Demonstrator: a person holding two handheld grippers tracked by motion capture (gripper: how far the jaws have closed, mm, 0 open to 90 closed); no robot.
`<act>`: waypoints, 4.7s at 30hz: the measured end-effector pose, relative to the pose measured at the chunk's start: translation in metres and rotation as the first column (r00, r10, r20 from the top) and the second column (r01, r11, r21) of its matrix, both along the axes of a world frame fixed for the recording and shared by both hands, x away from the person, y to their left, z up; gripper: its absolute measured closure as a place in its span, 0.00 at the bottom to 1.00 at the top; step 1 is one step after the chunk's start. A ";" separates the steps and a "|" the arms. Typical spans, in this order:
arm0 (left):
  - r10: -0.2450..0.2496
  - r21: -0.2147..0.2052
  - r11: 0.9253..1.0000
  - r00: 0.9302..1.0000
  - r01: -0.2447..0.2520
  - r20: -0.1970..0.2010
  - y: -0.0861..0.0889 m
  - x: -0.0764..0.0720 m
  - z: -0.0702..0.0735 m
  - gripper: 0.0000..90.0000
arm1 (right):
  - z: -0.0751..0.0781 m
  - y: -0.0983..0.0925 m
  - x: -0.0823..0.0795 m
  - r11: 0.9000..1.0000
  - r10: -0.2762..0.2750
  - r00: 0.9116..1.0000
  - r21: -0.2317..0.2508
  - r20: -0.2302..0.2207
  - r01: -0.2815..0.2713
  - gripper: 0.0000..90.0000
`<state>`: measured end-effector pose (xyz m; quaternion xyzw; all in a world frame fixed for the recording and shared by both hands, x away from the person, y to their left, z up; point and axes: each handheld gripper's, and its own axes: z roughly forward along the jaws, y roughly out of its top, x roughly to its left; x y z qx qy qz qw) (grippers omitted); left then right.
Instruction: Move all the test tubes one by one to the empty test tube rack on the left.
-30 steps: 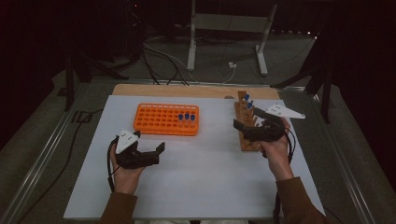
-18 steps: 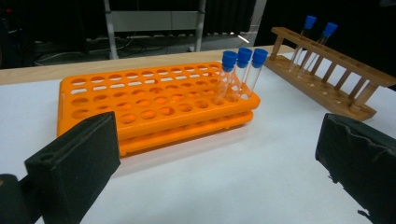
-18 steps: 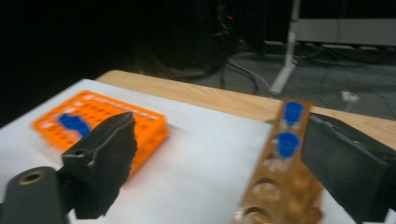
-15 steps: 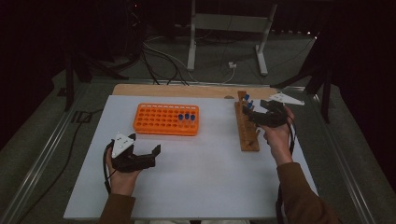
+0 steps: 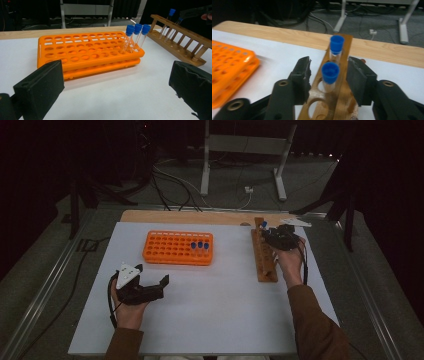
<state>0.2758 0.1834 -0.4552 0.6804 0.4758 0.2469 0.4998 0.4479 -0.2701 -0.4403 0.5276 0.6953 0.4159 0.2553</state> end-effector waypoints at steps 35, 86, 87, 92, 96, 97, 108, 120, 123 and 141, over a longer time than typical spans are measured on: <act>0.009 0.020 1.000 0.999 -0.008 -0.034 0.000 0.003 -0.011 0.01 | 0.027 0.007 -0.013 0.997 0.035 0.997 -0.076 0.071 -0.029 0.85; -0.125 0.114 0.986 0.992 0.125 -0.005 -0.060 0.017 -0.005 0.01 | 0.000 0.079 -0.102 0.920 0.389 0.919 0.024 0.056 -0.391 0.85; -0.130 0.111 0.985 0.991 0.130 0.000 -0.063 0.018 -0.005 0.01 | 0.000 0.080 -0.103 0.918 0.395 0.917 0.021 0.057 -0.397 0.85; -0.153 0.102 0.983 0.988 0.151 0.013 -0.079 0.024 -0.003 0.02 | 0.003 0.088 -0.108 0.906 0.419 0.906 0.039 0.055 -0.421 0.85; -0.174 0.115 0.978 0.985 0.171 0.014 -0.093 0.028 -0.004 0.02 | 0.002 0.094 -0.111 0.897 0.437 0.898 0.044 0.045 -0.439 0.85; -0.180 0.121 0.977 0.984 0.177 0.015 -0.097 0.029 -0.005 0.02 | 0.002 0.096 -0.112 0.894 0.443 0.895 0.044 0.044 -0.445 0.85; -0.251 0.158 0.957 0.968 0.245 0.021 -0.131 0.032 -0.010 0.15 | 0.005 0.104 -0.118 0.875 0.480 0.876 0.055 0.043 -0.482 0.85; -0.335 0.239 0.918 0.941 0.316 0.040 -0.156 0.031 -0.015 0.58 | 0.006 0.110 -0.121 0.858 0.507 0.861 0.073 0.035 -0.508 0.85; -0.349 0.243 0.913 0.936 0.329 0.043 -0.159 0.031 -0.016 0.67 | 0.007 0.110 -0.121 0.855 0.510 0.859 0.086 0.035 -0.511 0.85; -0.352 0.223 0.917 0.934 0.331 0.061 -0.151 0.034 -0.013 0.87 | 0.012 0.101 -0.120 0.849 0.506 0.861 0.139 0.058 -0.509 0.53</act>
